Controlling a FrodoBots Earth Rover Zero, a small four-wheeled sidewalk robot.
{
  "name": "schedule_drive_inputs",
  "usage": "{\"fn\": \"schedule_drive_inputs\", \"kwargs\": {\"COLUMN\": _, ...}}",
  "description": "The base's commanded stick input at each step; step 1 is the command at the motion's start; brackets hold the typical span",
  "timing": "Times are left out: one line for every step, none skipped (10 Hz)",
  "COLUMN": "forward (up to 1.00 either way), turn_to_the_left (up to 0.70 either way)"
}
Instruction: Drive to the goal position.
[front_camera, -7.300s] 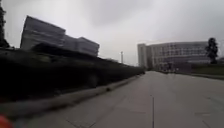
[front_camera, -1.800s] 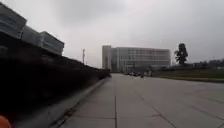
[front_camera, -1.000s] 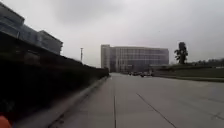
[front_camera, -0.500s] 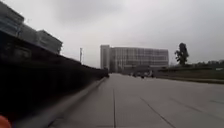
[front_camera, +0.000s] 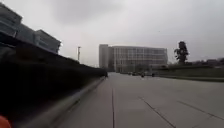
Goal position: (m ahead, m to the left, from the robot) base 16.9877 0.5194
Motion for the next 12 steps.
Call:
{"fn": "schedule_drive_inputs", "kwargs": {"forward": 0.7, "turn_to_the_left": 0.0}}
{"fn": "schedule_drive_inputs", "kwargs": {"forward": 0.7, "turn_to_the_left": 0.0}}
{"fn": "schedule_drive_inputs", "kwargs": {"forward": 0.7, "turn_to_the_left": 0.0}}
{"fn": "schedule_drive_inputs", "kwargs": {"forward": 0.7, "turn_to_the_left": 0.0}}
{"fn": "schedule_drive_inputs", "kwargs": {"forward": 0.7, "turn_to_the_left": 0.0}}
{"fn": "schedule_drive_inputs", "kwargs": {"forward": 0.7, "turn_to_the_left": 0.0}}
{"fn": "schedule_drive_inputs", "kwargs": {"forward": 0.7, "turn_to_the_left": 0.0}}
{"fn": "schedule_drive_inputs", "kwargs": {"forward": 0.7, "turn_to_the_left": 0.0}}
{"fn": "schedule_drive_inputs", "kwargs": {"forward": 0.7, "turn_to_the_left": 0.0}}
{"fn": "schedule_drive_inputs", "kwargs": {"forward": 0.7, "turn_to_the_left": 0.0}}
{"fn": "schedule_drive_inputs", "kwargs": {"forward": 0.7, "turn_to_the_left": 0.0}}
{"fn": "schedule_drive_inputs", "kwargs": {"forward": 0.7, "turn_to_the_left": 0.0}}
